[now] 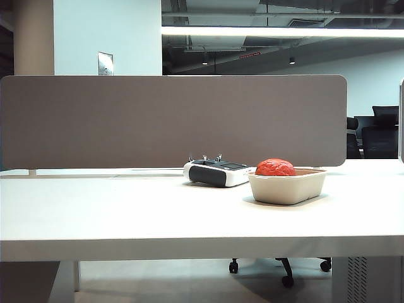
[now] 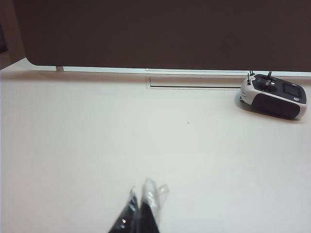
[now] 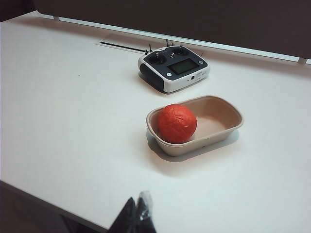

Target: Pick up the orange and place it into the paper lunchbox.

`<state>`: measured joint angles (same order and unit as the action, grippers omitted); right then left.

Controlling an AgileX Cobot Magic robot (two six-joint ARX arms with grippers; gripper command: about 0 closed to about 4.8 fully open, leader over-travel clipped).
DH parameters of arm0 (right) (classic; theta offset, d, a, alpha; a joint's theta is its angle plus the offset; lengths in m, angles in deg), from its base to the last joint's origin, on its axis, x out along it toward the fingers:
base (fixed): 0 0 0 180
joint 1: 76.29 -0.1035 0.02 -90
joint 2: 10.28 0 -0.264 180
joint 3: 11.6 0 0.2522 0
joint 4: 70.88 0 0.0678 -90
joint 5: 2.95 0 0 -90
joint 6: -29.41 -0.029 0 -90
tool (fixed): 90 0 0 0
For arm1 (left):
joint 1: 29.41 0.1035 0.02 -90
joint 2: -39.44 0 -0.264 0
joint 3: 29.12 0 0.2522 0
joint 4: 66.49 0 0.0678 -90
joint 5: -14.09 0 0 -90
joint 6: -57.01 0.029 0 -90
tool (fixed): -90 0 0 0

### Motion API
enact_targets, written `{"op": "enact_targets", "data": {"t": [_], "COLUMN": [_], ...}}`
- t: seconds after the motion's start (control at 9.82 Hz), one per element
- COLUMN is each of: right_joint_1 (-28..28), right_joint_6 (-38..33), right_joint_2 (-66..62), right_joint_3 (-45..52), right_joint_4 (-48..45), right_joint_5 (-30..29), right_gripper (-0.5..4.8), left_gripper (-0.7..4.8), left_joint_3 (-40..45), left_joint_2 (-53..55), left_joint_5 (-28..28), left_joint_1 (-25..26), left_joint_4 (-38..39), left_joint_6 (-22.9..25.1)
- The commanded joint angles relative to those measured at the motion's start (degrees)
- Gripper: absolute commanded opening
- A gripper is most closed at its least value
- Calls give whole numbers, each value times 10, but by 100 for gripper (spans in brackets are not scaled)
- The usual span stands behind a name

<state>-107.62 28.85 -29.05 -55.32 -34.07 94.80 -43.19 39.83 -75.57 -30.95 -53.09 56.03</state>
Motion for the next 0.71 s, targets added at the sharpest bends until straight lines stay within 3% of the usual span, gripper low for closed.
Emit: {"op": "enact_targets", "data": {"t": [0.1, 0.2, 0.71], "right_joint_1": [0, 0, 0], "right_joint_6": [2, 1, 1], "right_joint_2": [1, 1, 1], "right_joint_3": [-1, -1, -1], "right_joint_4": [-6, -6, -6], "right_joint_5": [1, 1, 1], "right_gripper": [-5, -5, -5], "left_gripper": [-6, -6, -5], "left_joint_3": [1, 1, 1], "left_joint_2": [-2, -2, -2], "left_joint_5": [-1, 5, -5], "left_joint_1": [-1, -1, -1], "left_joint_4": [-5, -5, -5], "left_joint_6": [11, 40, 40]}}
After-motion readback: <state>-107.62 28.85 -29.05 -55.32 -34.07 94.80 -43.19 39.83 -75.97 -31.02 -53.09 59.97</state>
